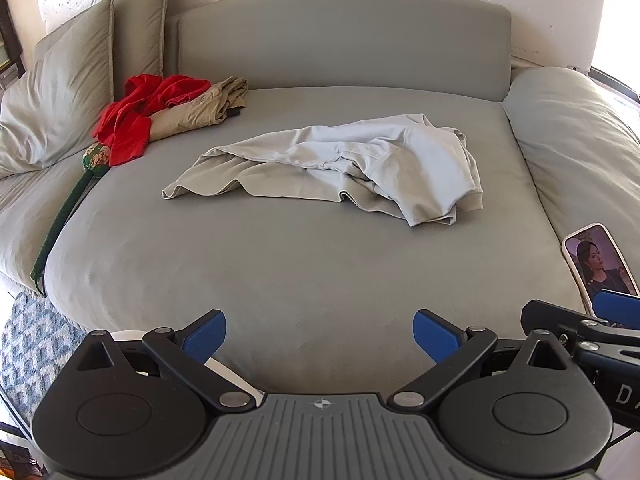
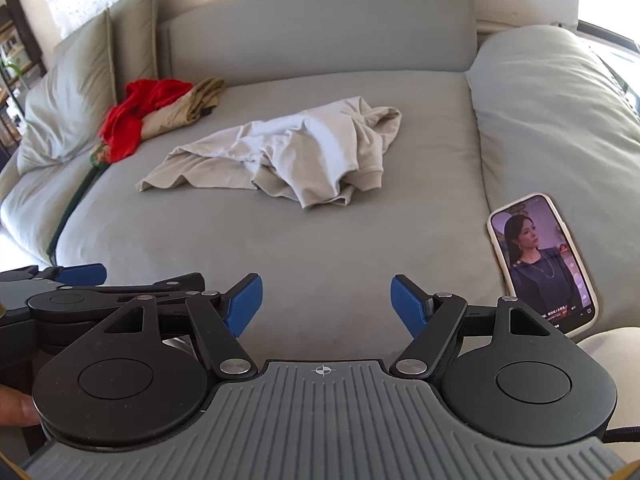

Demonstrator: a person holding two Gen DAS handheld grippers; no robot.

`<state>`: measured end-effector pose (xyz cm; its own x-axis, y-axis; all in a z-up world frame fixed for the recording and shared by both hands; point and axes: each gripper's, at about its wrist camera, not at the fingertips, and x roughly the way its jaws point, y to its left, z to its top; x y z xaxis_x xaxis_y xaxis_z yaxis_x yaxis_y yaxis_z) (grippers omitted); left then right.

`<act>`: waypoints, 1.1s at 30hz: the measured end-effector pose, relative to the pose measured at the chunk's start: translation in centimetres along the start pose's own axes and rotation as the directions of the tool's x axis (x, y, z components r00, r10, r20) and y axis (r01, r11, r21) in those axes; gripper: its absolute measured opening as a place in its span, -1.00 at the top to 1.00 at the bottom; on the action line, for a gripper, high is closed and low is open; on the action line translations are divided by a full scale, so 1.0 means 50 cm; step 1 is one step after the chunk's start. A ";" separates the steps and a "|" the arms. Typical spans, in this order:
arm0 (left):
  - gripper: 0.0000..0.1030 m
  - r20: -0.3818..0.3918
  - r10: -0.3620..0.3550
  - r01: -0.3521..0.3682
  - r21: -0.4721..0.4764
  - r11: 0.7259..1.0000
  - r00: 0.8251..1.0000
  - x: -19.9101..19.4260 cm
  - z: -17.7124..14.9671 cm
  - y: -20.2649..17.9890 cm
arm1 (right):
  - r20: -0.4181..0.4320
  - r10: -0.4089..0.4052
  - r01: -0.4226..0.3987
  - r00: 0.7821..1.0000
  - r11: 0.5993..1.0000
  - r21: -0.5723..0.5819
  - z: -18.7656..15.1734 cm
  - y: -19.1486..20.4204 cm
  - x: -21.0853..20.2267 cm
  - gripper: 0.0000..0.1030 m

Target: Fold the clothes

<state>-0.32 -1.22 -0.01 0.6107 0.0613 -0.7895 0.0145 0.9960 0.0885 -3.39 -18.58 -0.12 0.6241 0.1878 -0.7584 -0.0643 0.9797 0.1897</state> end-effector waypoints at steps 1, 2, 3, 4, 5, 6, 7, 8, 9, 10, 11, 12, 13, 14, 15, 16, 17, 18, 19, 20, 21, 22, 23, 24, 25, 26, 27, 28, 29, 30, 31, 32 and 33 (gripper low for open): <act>-0.93 -0.001 0.000 0.000 0.000 1.000 1.000 0.000 0.000 0.000 | -0.001 0.000 0.000 1.000 1.000 0.000 0.000 0.000 0.000 -0.48; -0.93 -0.002 -0.001 0.001 0.000 1.000 1.000 0.001 0.000 -0.001 | -0.002 -0.001 0.001 1.000 1.000 0.000 0.000 -0.001 0.002 -0.48; -0.93 -0.003 -0.001 0.001 0.001 1.000 1.000 0.002 0.000 -0.001 | -0.003 -0.001 0.001 1.000 1.000 0.001 0.000 -0.001 0.002 -0.48; -0.93 -0.003 -0.001 0.001 0.002 1.000 1.000 0.004 0.000 -0.002 | -0.004 -0.002 0.002 1.000 1.000 0.001 0.000 -0.002 0.003 -0.48; -0.93 -0.002 -0.001 0.001 0.002 1.000 1.000 0.004 -0.002 -0.003 | -0.004 -0.002 0.002 1.000 1.000 0.002 0.000 -0.002 0.003 -0.48; -0.93 -0.002 -0.002 0.002 0.002 1.000 1.000 0.004 -0.002 -0.003 | -0.004 -0.003 0.003 1.000 1.000 0.002 0.000 -0.002 0.004 -0.48; -0.93 -0.002 -0.002 0.002 0.002 1.000 1.000 0.004 -0.002 -0.002 | -0.004 -0.004 0.004 1.000 1.000 0.003 0.000 -0.002 0.004 -0.48; -0.93 -0.002 -0.002 0.002 0.002 1.000 1.000 0.004 -0.002 -0.002 | -0.004 -0.004 0.004 1.000 1.000 0.003 0.000 -0.002 0.004 -0.48; -0.93 -0.001 -0.002 0.002 0.002 1.000 1.000 0.004 -0.002 -0.002 | -0.004 -0.004 0.004 1.000 1.000 0.003 0.000 -0.002 0.004 -0.48; -0.93 -0.001 -0.001 0.001 0.002 1.000 1.000 0.004 -0.002 -0.002 | -0.003 -0.005 0.005 1.000 1.000 0.003 0.000 -0.002 0.004 -0.48; -0.93 -0.001 -0.001 0.001 0.001 1.000 1.000 0.003 -0.003 -0.002 | -0.003 -0.005 0.005 1.000 1.000 0.003 0.000 -0.002 0.004 -0.48; -0.93 -0.001 -0.001 0.001 0.001 1.000 1.000 0.004 -0.003 -0.002 | -0.002 -0.005 0.005 1.000 1.000 0.003 0.000 -0.002 0.004 -0.48; -0.93 -0.002 -0.001 0.001 0.001 1.000 1.000 0.004 -0.003 -0.002 | -0.003 -0.005 0.005 1.000 1.000 0.003 0.000 -0.002 0.005 -0.48; -0.93 -0.002 -0.001 0.001 0.000 1.000 1.000 0.004 -0.004 -0.002 | -0.003 -0.005 0.005 1.000 1.000 0.003 0.000 -0.002 0.006 -0.48; -0.93 -0.003 -0.001 0.001 0.000 1.000 1.000 0.004 -0.004 -0.002 | -0.004 -0.005 0.005 1.000 1.000 0.002 0.000 -0.002 0.006 -0.48; -0.93 -0.004 -0.001 0.001 0.000 1.000 1.000 0.005 -0.004 -0.002 | -0.004 -0.005 0.005 1.000 1.000 0.002 -0.001 -0.002 0.006 -0.48; -0.93 -0.004 -0.001 0.001 0.000 1.000 1.000 0.005 -0.004 -0.002 | -0.004 -0.005 0.005 1.000 1.000 0.002 -0.001 -0.002 0.005 -0.48; -0.93 -0.004 -0.002 0.002 0.000 1.000 1.000 0.005 -0.004 -0.002 | -0.004 -0.006 0.006 1.000 1.000 0.001 -0.002 -0.003 0.005 -0.48; -0.93 -0.005 -0.002 0.002 0.001 1.000 1.000 0.005 -0.004 -0.002 | -0.004 -0.006 0.006 1.000 1.000 0.001 -0.002 -0.003 0.005 -0.48; -0.93 -0.005 -0.002 0.002 0.001 1.000 1.000 0.005 -0.003 -0.001 | -0.004 -0.006 0.006 1.000 1.000 0.002 -0.001 -0.004 0.004 -0.48; -0.93 -0.004 -0.002 0.002 0.001 1.000 1.000 0.005 -0.003 -0.001 | -0.005 -0.006 0.006 1.000 1.000 0.002 -0.001 -0.004 0.004 -0.48; -0.93 -0.004 -0.002 0.002 0.001 1.000 1.000 0.005 -0.004 -0.001 | -0.005 -0.006 0.006 1.000 1.000 0.002 -0.001 -0.004 0.004 -0.48; -0.93 -0.004 -0.002 0.002 0.001 1.000 1.000 0.004 -0.003 -0.001 | -0.004 -0.006 0.006 1.000 1.000 0.002 -0.001 -0.004 0.004 -0.48; -0.93 -0.005 -0.001 0.001 0.001 1.000 1.000 0.004 -0.003 -0.002 | -0.005 -0.006 0.006 1.000 1.000 0.002 -0.001 -0.004 0.003 -0.48; -0.93 -0.005 -0.001 0.001 0.001 1.000 1.000 0.004 -0.003 -0.002 | -0.005 -0.006 0.006 1.000 1.000 0.002 0.000 -0.004 0.003 -0.48; -0.93 -0.005 -0.001 0.001 0.002 1.000 1.000 0.004 -0.003 -0.002 | -0.005 -0.006 0.006 1.000 1.000 0.003 0.000 -0.005 0.003 -0.48; -0.93 -0.006 0.000 0.000 0.002 1.000 1.000 0.005 -0.004 -0.002 | -0.005 -0.006 0.006 1.000 1.000 0.003 -0.001 -0.005 0.003 -0.49; -0.93 -0.006 0.000 0.000 0.002 1.000 1.000 0.005 -0.004 -0.003 | -0.006 -0.006 0.006 1.000 1.000 0.002 -0.001 -0.004 0.003 -0.49; -0.93 -0.007 0.000 0.000 0.003 1.000 1.000 0.005 -0.004 -0.003 | -0.006 -0.006 0.006 1.000 1.000 0.002 -0.001 -0.004 0.003 -0.49; -0.93 -0.008 0.000 0.000 0.003 1.000 1.000 0.005 -0.004 -0.003 | -0.007 -0.006 0.006 1.000 1.000 0.002 -0.001 -0.005 0.003 -0.49; -0.93 -0.008 0.000 0.000 0.003 1.000 1.000 0.006 -0.004 -0.004 | -0.008 -0.007 0.007 1.000 1.000 0.002 -0.001 -0.005 0.004 -0.49; -0.93 -0.009 0.000 0.001 0.004 1.000 1.000 0.006 -0.003 -0.003 | -0.008 -0.007 0.007 1.000 1.000 0.002 -0.001 -0.005 0.004 -0.49; -0.93 -0.009 -0.001 0.001 0.004 1.000 1.000 0.006 -0.003 -0.003 | -0.009 -0.007 0.007 1.000 1.000 0.002 -0.001 -0.005 0.004 -0.49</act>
<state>-0.26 -1.35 -0.37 0.6031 0.0609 -0.7953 0.0184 0.9958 0.0902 -3.29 -18.80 -0.35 0.6177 0.1814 -0.7653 -0.0582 0.9809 0.1855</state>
